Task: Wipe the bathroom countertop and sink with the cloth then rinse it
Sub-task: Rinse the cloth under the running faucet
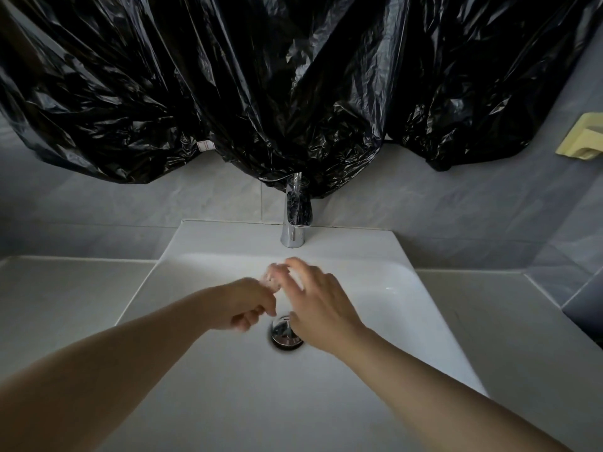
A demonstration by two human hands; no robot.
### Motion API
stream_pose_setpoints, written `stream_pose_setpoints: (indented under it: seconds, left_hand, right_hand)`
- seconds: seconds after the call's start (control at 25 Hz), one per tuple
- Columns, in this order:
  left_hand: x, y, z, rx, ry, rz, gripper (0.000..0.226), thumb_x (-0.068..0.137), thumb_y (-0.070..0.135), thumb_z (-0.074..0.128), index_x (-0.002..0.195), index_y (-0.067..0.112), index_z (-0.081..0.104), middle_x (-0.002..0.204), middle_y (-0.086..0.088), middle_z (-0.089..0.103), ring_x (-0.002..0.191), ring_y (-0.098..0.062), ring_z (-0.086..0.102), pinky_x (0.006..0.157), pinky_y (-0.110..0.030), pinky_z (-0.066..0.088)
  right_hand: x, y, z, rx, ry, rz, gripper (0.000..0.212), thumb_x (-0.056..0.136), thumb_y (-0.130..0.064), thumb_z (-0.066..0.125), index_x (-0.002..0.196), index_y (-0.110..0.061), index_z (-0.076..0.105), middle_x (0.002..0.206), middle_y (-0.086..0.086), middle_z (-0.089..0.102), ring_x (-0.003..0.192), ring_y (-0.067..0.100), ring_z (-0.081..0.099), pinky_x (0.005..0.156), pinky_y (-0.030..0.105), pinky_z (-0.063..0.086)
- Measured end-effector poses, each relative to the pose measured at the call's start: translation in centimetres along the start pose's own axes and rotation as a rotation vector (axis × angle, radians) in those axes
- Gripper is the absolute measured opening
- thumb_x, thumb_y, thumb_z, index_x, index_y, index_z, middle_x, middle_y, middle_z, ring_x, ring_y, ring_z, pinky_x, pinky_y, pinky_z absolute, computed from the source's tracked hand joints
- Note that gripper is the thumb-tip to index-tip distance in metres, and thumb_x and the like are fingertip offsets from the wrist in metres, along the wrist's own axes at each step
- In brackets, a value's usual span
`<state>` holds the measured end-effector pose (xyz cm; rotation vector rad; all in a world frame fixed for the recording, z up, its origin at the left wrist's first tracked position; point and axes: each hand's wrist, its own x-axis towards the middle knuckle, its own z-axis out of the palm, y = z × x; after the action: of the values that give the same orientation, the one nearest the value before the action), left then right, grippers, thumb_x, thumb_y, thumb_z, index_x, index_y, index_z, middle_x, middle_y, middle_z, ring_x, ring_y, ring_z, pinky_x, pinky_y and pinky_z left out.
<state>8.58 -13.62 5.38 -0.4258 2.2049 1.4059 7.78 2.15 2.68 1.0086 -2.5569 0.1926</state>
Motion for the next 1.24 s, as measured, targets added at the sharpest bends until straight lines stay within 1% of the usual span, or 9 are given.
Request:
stream_pose_setpoints:
  seconds: [0.16, 0.28, 0.44, 0.6, 0.68, 0.76, 0.84, 1.0, 1.24]
  left_hand:
    - [-2.4, 0.5, 0.4, -0.085, -0.471, -0.171, 0.029, 0.076, 0.017, 0.060, 0.051, 0.019, 0.044, 0.042, 0.007, 0.037, 0.033, -0.004, 0.036, 0.034, -0.013, 0.025]
    - [-2.9, 1.4, 0.5, 0.079, -0.525, -0.177, 0.025, 0.070, 0.029, 0.065, 0.056, 0.019, 0.047, 0.044, 0.007, 0.044, 0.036, -0.005, 0.042, 0.035, -0.013, 0.026]
    - [-1.8, 1.9, 0.7, 0.308, -0.224, -0.053, 0.036, 0.081, 0.023, 0.067, 0.060, 0.017, 0.038, 0.049, 0.003, 0.037, 0.040, -0.010, 0.032, 0.042, -0.018, 0.020]
    - [-1.6, 3.0, 1.5, 1.014, 0.304, 0.207, 0.013, 0.081, 0.027, 0.051, 0.074, 0.017, 0.050, 0.073, 0.000, 0.056, 0.066, -0.017, 0.051, 0.054, -0.021, 0.033]
    - [-1.9, 3.3, 1.7, 1.248, 0.496, 0.336, 0.016, 0.085, 0.025, 0.041, 0.084, 0.019, 0.055, 0.094, 0.000, 0.064, 0.083, -0.022, 0.059, 0.062, -0.023, 0.037]
    - [-1.7, 3.1, 1.5, 1.397, 0.583, 0.444, 0.024, 0.090, 0.024, 0.037, 0.093, 0.019, 0.060, 0.100, -0.001, 0.066, 0.090, -0.025, 0.062, 0.064, -0.026, 0.036]
    - [-1.5, 3.0, 1.3, 1.485, 0.631, 0.504, 0.026, 0.093, 0.024, 0.035, 0.097, 0.018, 0.060, 0.101, -0.001, 0.067, 0.090, -0.027, 0.063, 0.063, -0.027, 0.034]
    - [-1.0, 2.8, 1.3, 1.507, 0.643, 0.633, 0.019, 0.093, 0.022, 0.039, 0.092, 0.017, 0.057, 0.096, -0.002, 0.068, 0.085, -0.027, 0.064, 0.057, -0.024, 0.029]
    - [-0.6, 2.8, 0.0, 1.532, 0.708, 0.918, 0.022, 0.069, 0.027, 0.064, 0.053, 0.016, 0.053, 0.045, 0.001, 0.055, 0.036, -0.019, 0.052, 0.050, -0.019, 0.026]
  right_hand:
    - [0.7, 0.2, 0.5, -0.188, 0.313, -0.178, 0.047, 0.065, -0.015, 0.056, 0.112, -0.019, 0.049, 0.094, 0.002, 0.060, 0.072, 0.021, 0.058, 0.069, 0.033, 0.041]
    - [1.9, 0.3, -1.1, -0.252, 0.423, -0.182, 0.014, 0.063, -0.007, 0.045, 0.068, -0.016, 0.053, 0.059, -0.001, 0.046, 0.053, 0.021, 0.045, 0.061, 0.031, 0.024]
    - [2.6, 0.9, -2.8, -0.391, 0.316, -0.201, 0.018, 0.055, -0.006, 0.041, 0.049, -0.019, 0.051, 0.048, -0.004, 0.043, 0.046, 0.018, 0.043, 0.057, 0.028, 0.021]
    - [3.3, 0.2, -3.1, -0.334, 0.054, -0.133, 0.017, 0.036, -0.015, 0.068, 0.039, -0.022, 0.052, 0.039, -0.006, 0.047, 0.037, 0.015, 0.046, 0.049, 0.020, 0.031]
    - [3.4, 0.0, -3.7, -0.252, -0.086, -0.024, 0.023, 0.053, -0.027, 0.075, 0.047, -0.022, 0.053, 0.052, -0.002, 0.061, 0.048, 0.018, 0.057, 0.055, 0.023, 0.033]
    - [3.3, 0.1, -3.7, -0.157, -0.199, 0.070, 0.028, 0.086, -0.023, 0.054, 0.060, -0.019, 0.044, 0.084, 0.005, 0.069, 0.071, 0.026, 0.058, 0.061, 0.026, 0.029]
    - [3.0, -0.2, -4.2, 0.039, -0.298, 0.202, 0.026, 0.092, -0.019, 0.042, 0.066, -0.016, 0.042, 0.094, 0.005, 0.066, 0.076, 0.026, 0.048, 0.062, 0.027, 0.031]
    - [2.8, -0.4, -4.2, 0.335, -0.428, 0.421, 0.027, 0.086, -0.021, 0.044, 0.059, -0.019, 0.041, 0.071, -0.001, 0.053, 0.072, 0.024, 0.048, 0.055, 0.026, 0.032]
    - [2.6, -1.2, -4.1, 0.835, -0.468, 0.653, 0.030, 0.073, -0.003, 0.053, 0.050, -0.015, 0.040, 0.059, -0.001, 0.040, 0.061, 0.017, 0.036, 0.054, 0.026, 0.027]
